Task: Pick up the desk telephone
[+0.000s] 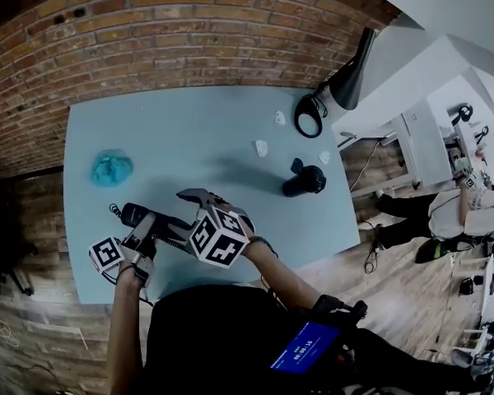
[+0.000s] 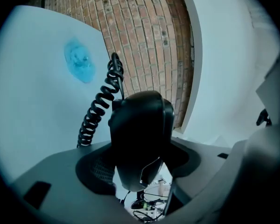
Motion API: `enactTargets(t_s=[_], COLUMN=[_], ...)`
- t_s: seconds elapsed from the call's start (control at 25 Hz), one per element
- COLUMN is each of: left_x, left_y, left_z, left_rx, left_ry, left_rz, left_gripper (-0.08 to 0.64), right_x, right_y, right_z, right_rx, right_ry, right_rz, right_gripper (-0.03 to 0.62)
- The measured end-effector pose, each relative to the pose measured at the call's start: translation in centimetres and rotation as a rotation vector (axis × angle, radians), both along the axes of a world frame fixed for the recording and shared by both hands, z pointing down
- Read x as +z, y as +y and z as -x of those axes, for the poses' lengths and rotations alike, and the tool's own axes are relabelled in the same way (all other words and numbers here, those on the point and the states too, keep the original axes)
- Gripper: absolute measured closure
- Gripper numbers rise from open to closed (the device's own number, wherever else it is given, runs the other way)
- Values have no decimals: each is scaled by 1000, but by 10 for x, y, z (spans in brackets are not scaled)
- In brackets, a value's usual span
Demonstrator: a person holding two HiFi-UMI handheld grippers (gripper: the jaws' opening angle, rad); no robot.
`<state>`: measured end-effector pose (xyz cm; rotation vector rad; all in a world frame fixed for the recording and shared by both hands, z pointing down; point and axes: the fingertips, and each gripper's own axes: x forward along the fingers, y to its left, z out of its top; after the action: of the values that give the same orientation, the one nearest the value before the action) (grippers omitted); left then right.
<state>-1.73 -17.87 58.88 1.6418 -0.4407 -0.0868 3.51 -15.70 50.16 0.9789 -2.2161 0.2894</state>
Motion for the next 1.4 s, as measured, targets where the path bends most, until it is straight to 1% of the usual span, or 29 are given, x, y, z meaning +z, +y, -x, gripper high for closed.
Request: enactTargets(t_s=[0.2, 0.28, 0.36, 0.48, 0.56, 0.64, 0.68, 0.8, 0.96, 1.0, 1.16, 1.24, 1.4], left_x=[-32, -54, -77, -108, -125, -142, -148, -158, -157, -158, -172, -173, -163], left_y=[-17, -25, -33, -46, -54, -61, -63, -65, -61, -58, -40, -34, -26], left_z=[18, 22, 23, 29, 33, 33, 32, 29, 24, 22, 11, 7, 6], left_rx=[-28, -39, -56, -112, -165, -211, -226, -245, -228, -211, -118, -89, -72], left_ry=[71, 98, 136, 205, 253, 294, 308, 326, 355, 364, 388, 382, 350], left_rz=[-8, -33, -62, -76, -69, -70, -73, -76, -67, -73, -124, -127, -117], left_gripper=[261, 261, 261, 261, 261, 261, 261, 261, 261, 261, 261, 261, 261], right_x=[-37, -54, -73, -100, -115, -131, -139, -154, -156, -155, -152, -149, -141], right_y=[-6, -11, -18, -25, -28, -30, -30, -28, -26, -25, -23, -22, -22], right_z=[-16, -26, -39, -62, -75, -86, -90, -99, -99, -100, -104, -105, -101], right_rx=[84, 120, 180, 289, 346, 390, 408, 446, 454, 458, 461, 460, 465], right_ry=[-165, -199, -213, -266, -313, -329, -331, -326, -297, -295, -308, -301, -295], right_rz=[-106, -176, -267, -392, -448, -504, -532, -605, -648, -652, -646, -642, -624], right_gripper=[327, 336, 348, 406, 414, 420, 435, 529, 554, 567, 568, 568, 569])
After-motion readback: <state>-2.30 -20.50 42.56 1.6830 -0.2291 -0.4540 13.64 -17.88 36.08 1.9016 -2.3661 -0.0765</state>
